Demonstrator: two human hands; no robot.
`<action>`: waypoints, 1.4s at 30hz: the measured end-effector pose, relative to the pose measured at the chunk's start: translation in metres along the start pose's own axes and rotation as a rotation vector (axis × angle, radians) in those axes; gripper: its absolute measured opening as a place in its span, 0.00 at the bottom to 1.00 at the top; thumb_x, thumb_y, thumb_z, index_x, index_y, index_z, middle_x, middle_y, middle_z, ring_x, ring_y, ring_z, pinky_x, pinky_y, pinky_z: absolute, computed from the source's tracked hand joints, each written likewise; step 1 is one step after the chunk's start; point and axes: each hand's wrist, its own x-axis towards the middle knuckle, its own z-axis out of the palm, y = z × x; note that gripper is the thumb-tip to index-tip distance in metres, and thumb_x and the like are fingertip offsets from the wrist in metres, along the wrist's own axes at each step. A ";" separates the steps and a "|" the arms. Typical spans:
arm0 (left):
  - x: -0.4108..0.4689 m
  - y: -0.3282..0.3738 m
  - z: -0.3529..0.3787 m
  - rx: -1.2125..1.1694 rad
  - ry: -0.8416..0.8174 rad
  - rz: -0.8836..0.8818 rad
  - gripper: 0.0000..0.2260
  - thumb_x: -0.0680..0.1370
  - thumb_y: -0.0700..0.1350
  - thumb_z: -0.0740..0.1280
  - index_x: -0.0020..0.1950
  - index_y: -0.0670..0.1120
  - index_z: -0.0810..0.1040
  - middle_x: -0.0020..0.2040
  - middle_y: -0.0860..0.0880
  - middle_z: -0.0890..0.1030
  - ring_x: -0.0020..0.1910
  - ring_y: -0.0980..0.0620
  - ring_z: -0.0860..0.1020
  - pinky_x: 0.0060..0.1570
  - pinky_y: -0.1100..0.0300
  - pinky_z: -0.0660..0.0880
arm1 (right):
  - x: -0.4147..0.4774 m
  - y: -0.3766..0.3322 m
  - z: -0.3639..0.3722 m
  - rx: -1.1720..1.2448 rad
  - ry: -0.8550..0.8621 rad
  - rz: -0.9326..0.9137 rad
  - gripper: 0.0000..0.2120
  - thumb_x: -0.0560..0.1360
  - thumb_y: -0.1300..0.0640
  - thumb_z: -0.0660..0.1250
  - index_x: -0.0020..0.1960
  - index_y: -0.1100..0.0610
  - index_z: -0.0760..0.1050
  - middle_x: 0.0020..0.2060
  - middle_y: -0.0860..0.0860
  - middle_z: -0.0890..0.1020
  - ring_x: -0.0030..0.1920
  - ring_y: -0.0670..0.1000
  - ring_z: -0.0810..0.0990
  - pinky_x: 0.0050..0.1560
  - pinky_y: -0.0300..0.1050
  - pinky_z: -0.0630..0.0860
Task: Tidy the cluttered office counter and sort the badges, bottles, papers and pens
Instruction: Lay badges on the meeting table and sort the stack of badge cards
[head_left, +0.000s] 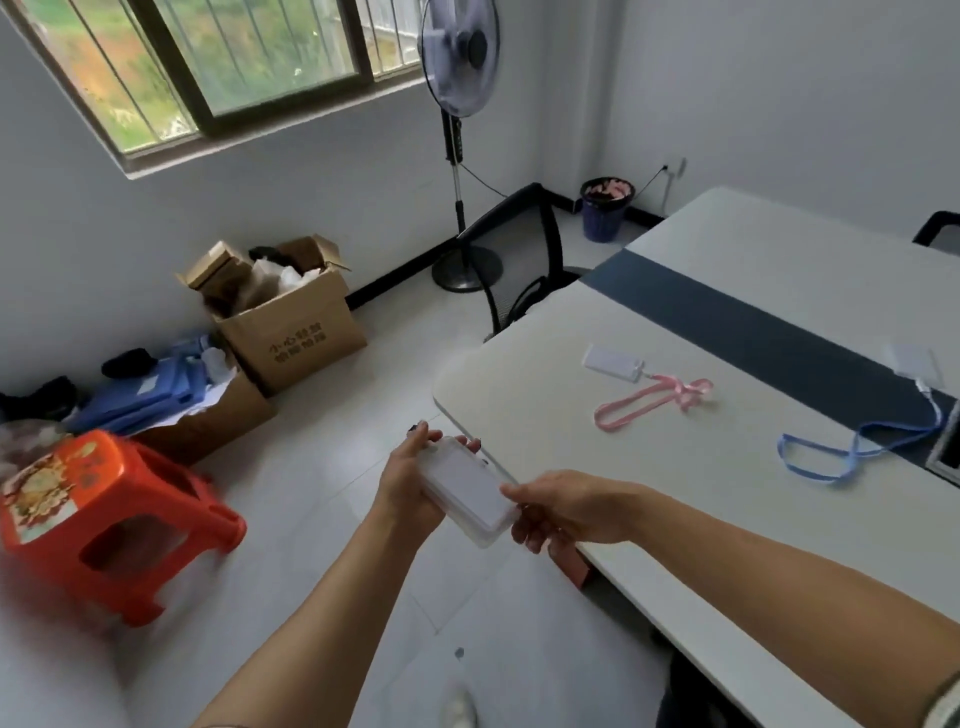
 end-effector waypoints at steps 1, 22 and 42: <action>0.012 0.004 0.007 -0.003 -0.013 -0.024 0.09 0.80 0.48 0.63 0.44 0.44 0.70 0.45 0.37 0.78 0.47 0.38 0.79 0.59 0.39 0.74 | 0.003 -0.003 -0.011 0.025 0.040 0.001 0.21 0.79 0.43 0.61 0.56 0.60 0.76 0.39 0.53 0.82 0.37 0.49 0.78 0.32 0.39 0.72; 0.239 0.055 0.147 0.222 -0.280 -0.533 0.18 0.81 0.52 0.57 0.39 0.42 0.73 0.44 0.37 0.79 0.44 0.40 0.78 0.55 0.40 0.73 | 0.046 -0.007 -0.233 0.156 1.043 0.245 0.05 0.76 0.57 0.64 0.49 0.57 0.76 0.42 0.56 0.82 0.36 0.51 0.78 0.33 0.41 0.72; 0.334 0.056 0.148 0.223 -0.002 -0.528 0.16 0.81 0.52 0.59 0.42 0.41 0.75 0.46 0.38 0.80 0.44 0.40 0.78 0.57 0.41 0.73 | 0.179 -0.029 -0.372 -0.835 0.727 0.481 0.31 0.67 0.46 0.70 0.66 0.48 0.62 0.58 0.52 0.75 0.58 0.56 0.76 0.49 0.45 0.69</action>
